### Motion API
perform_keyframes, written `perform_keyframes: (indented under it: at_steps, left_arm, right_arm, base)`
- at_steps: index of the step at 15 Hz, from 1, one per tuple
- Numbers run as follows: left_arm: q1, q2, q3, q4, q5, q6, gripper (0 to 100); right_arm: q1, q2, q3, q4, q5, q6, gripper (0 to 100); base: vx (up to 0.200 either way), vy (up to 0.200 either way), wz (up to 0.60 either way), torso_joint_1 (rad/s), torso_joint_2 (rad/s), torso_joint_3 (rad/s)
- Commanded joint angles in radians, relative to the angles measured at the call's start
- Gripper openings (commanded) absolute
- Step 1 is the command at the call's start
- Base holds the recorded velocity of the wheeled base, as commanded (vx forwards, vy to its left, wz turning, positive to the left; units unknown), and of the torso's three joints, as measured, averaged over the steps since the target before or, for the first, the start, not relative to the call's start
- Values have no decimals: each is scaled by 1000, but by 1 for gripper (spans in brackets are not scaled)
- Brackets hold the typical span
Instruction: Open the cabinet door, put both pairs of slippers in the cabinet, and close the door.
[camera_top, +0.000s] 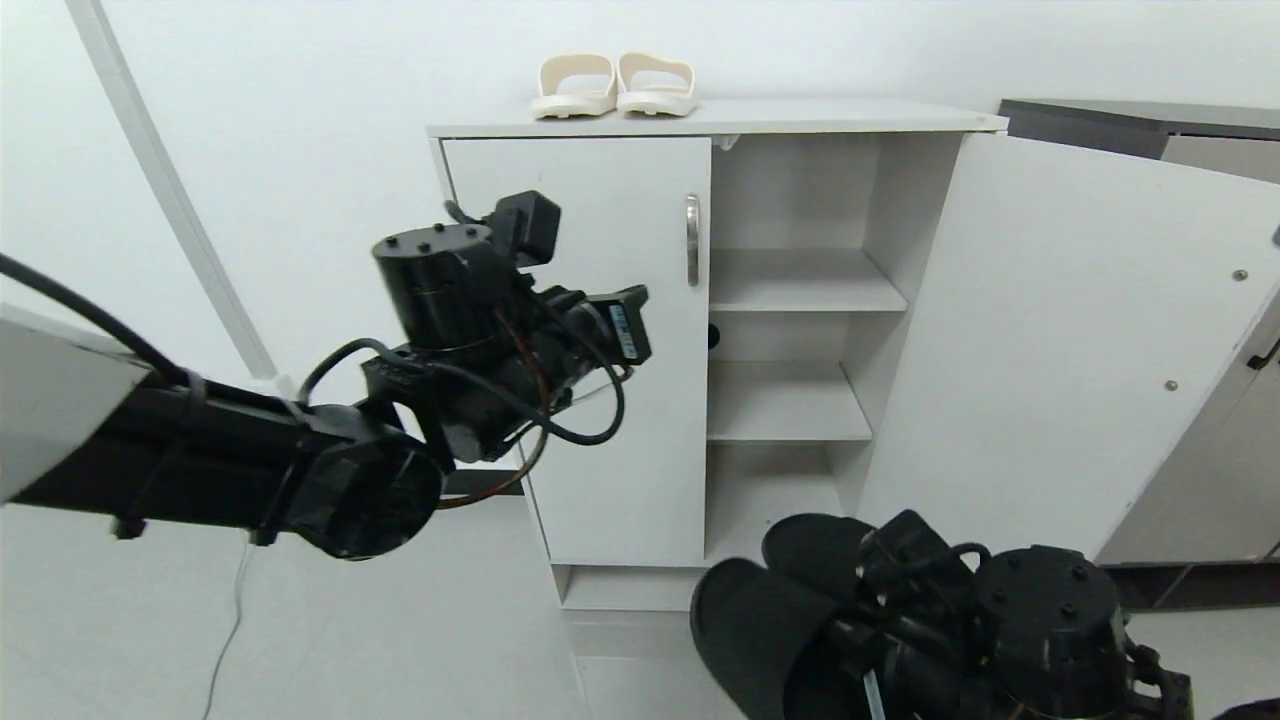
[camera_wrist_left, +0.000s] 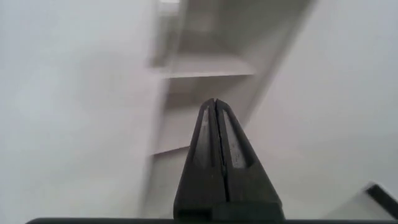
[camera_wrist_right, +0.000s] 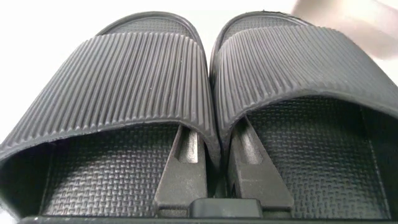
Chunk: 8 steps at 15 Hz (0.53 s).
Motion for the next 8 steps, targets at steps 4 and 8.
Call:
perform_keyframes:
  at_steps: [4,8]
  left_arm:
    - [117,-554,462,132,275,53,0]
    - [255,-1008,752,347,405,107,0]
  right_arm:
    - [-98,140,-184,2,-222,69,0]
    - [-100,148,-191,-5,-242,72,0]
  base:
    - [0,0,0,0,0,0]
    - [0,0,0,0,0,0]
